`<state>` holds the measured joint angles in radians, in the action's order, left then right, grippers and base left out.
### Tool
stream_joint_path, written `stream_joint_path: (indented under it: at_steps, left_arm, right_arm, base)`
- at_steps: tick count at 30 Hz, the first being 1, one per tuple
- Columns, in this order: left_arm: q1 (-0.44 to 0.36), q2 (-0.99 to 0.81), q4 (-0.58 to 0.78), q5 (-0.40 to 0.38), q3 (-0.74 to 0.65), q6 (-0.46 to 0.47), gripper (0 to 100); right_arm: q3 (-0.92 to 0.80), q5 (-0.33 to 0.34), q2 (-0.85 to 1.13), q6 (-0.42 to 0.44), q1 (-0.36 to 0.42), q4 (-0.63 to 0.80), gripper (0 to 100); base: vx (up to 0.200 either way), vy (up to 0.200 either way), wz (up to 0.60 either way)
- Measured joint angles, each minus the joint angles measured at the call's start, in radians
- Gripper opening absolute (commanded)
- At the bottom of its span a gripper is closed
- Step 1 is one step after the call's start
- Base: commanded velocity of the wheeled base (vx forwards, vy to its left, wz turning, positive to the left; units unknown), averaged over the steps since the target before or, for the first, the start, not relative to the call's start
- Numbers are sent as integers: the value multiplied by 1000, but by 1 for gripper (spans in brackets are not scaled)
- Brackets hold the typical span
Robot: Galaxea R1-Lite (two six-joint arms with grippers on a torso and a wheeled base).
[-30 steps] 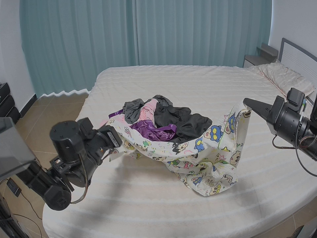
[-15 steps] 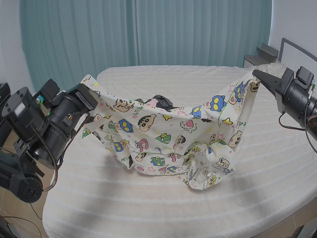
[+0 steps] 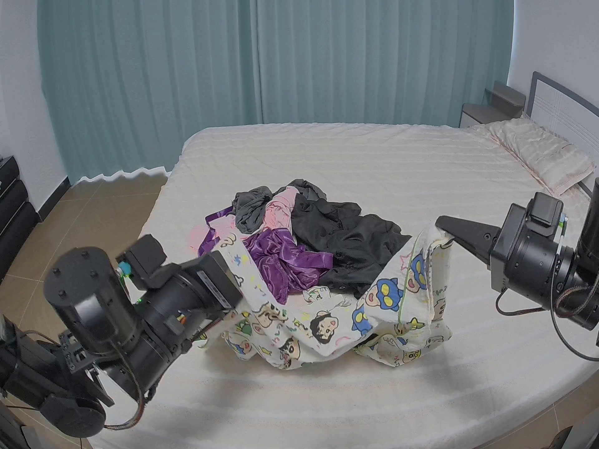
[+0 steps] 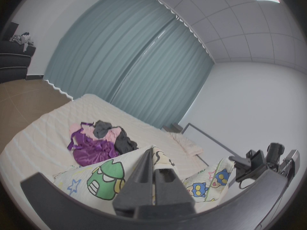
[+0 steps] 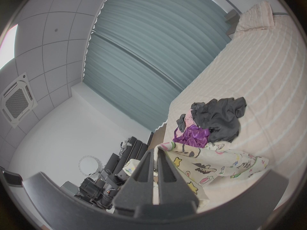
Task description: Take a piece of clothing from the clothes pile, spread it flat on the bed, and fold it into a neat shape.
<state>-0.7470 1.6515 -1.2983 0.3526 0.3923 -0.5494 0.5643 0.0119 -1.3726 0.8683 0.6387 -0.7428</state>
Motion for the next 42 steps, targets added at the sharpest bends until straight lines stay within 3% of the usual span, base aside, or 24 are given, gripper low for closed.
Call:
stream_joint_path:
  at_steps: [8,23,35,42]
  left_arm:
    - [-40,67,-2,4,-17,-7,0]
    - [-83,67,-2,62,-25,-6,0]
    - [-99,27,-1,63,-73,-42,0]
    - [-135,-1,1,63,-78,-81,0]
  right_arm:
    - [-8,3,-12,4,17,-2,0]
    - [-27,3,42,3,37,4,0]
    - [-34,0,76,1,39,7,0]
    - [-36,-1,77,0,39,7,0]
  base:
    - [0,0,0]
    - [-200,0,0]
    - [0,0,0]
    - [0,-200,0]
